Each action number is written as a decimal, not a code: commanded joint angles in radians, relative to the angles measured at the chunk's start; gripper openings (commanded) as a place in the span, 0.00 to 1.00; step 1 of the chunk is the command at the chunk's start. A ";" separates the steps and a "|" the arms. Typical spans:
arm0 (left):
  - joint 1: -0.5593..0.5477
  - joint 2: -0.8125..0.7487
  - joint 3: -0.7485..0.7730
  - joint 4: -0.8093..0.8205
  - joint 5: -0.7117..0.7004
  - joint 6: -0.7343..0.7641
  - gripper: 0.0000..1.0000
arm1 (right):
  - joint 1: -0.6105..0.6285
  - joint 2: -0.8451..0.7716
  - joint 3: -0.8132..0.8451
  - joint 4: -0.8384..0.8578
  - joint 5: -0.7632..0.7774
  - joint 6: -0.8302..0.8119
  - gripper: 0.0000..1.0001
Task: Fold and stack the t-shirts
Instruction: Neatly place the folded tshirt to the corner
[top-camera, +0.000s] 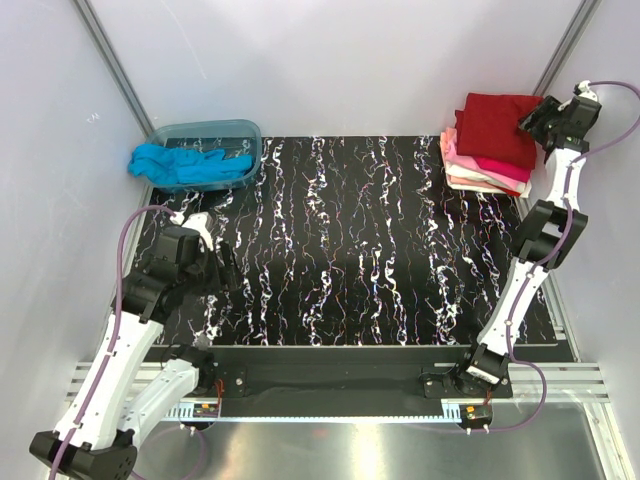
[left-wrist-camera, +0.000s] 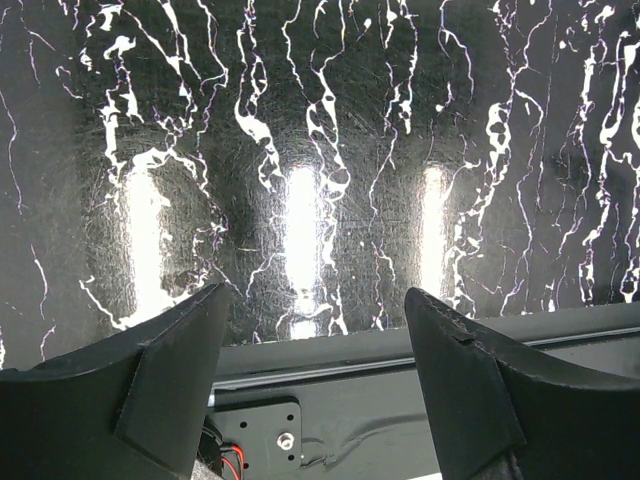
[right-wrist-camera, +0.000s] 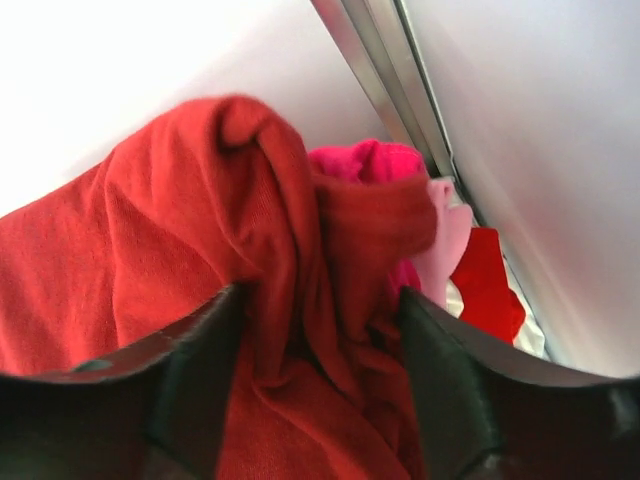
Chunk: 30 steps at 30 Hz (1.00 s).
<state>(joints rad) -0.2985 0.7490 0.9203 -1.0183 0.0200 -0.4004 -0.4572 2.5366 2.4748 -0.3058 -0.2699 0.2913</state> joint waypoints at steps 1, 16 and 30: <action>0.012 -0.002 -0.011 0.047 0.029 -0.003 0.76 | -0.149 -0.037 -0.037 -0.145 0.193 0.178 0.73; 0.027 -0.037 -0.011 0.043 0.015 -0.011 0.76 | -0.205 -0.572 0.043 -0.280 0.216 0.276 1.00; 0.044 -0.079 -0.014 0.046 0.023 -0.011 0.76 | -0.137 -0.711 -0.256 -0.001 -0.254 0.438 0.60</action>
<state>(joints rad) -0.2596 0.6853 0.9070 -1.0142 0.0288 -0.4015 -0.6411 1.5478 2.1410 -0.2516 -0.3187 0.6949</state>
